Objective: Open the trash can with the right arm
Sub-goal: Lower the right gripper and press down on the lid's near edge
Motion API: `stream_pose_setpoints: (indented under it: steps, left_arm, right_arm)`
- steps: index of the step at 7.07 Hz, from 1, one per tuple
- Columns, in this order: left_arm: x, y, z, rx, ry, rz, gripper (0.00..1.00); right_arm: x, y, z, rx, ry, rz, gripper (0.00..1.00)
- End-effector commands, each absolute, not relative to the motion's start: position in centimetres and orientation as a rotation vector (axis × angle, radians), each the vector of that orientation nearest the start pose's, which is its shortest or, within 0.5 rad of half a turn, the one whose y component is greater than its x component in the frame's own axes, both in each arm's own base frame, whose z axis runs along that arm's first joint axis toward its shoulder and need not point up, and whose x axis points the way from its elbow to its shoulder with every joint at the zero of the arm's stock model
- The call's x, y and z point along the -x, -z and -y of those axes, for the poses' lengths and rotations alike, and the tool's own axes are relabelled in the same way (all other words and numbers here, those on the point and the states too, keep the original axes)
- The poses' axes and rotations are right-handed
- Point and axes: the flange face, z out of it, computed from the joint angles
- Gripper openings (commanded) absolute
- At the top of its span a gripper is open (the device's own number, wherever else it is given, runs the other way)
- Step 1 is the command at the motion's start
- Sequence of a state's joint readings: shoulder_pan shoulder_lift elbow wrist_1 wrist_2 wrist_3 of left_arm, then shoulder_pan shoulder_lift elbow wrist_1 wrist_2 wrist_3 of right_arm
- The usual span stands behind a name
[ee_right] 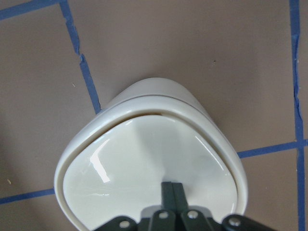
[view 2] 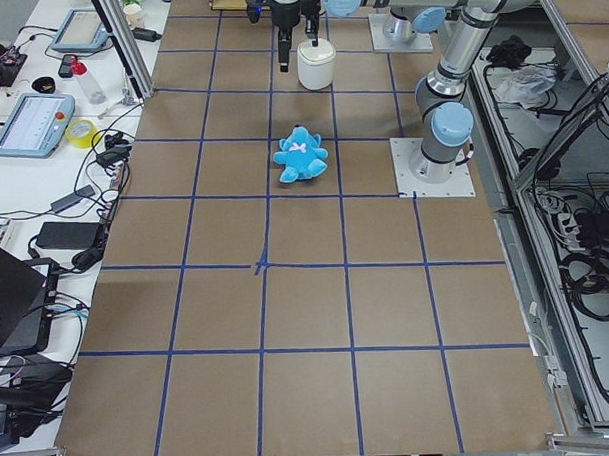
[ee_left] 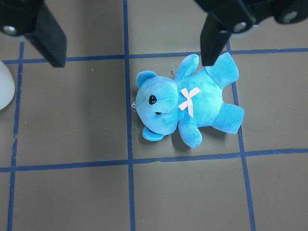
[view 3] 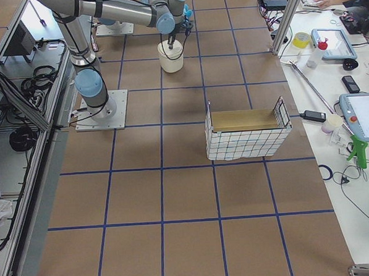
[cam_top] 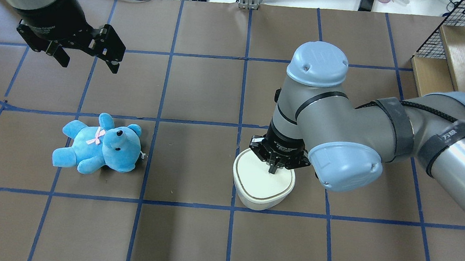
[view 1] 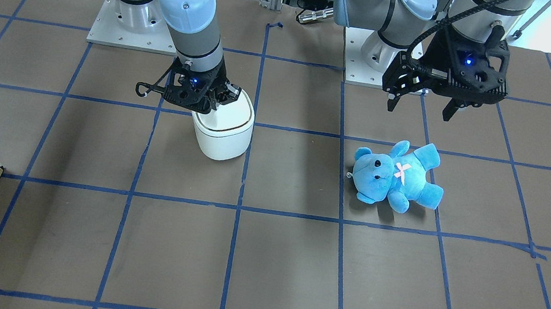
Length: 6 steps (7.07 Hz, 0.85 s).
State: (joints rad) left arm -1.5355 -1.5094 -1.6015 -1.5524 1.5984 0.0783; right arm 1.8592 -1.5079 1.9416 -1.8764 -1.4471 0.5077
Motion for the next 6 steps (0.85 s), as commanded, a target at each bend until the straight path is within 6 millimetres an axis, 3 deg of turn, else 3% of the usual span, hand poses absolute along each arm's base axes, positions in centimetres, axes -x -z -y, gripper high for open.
stream_pose_setpoints:
  steps: [1,3,4,6]
  left_arm:
    - [11.3,-50.4,47.5,-0.063,0.074,-3.11,1.0]
    - [11.4,-50.4,47.5,-0.068,0.074,-3.11,1.0]
    - [11.4,-50.4,47.5,-0.066,0.074,-3.11,1.0]
    - [11.4,-50.4,47.5,-0.068,0.074,-3.11,1.0]
  right_arm:
    - [-27.3,-30.8,40.6,-0.346,-0.264,-3.047,0.0]
    - [-27.2,-30.1,40.3,-0.348,-0.283,-3.05,0.0]
    - [-27.2,-30.7,40.8,-0.37,-0.267,-3.045,0.0]
    - [-27.7,-34.6,41.7,-0.377,-0.268,-3.015,0.0]
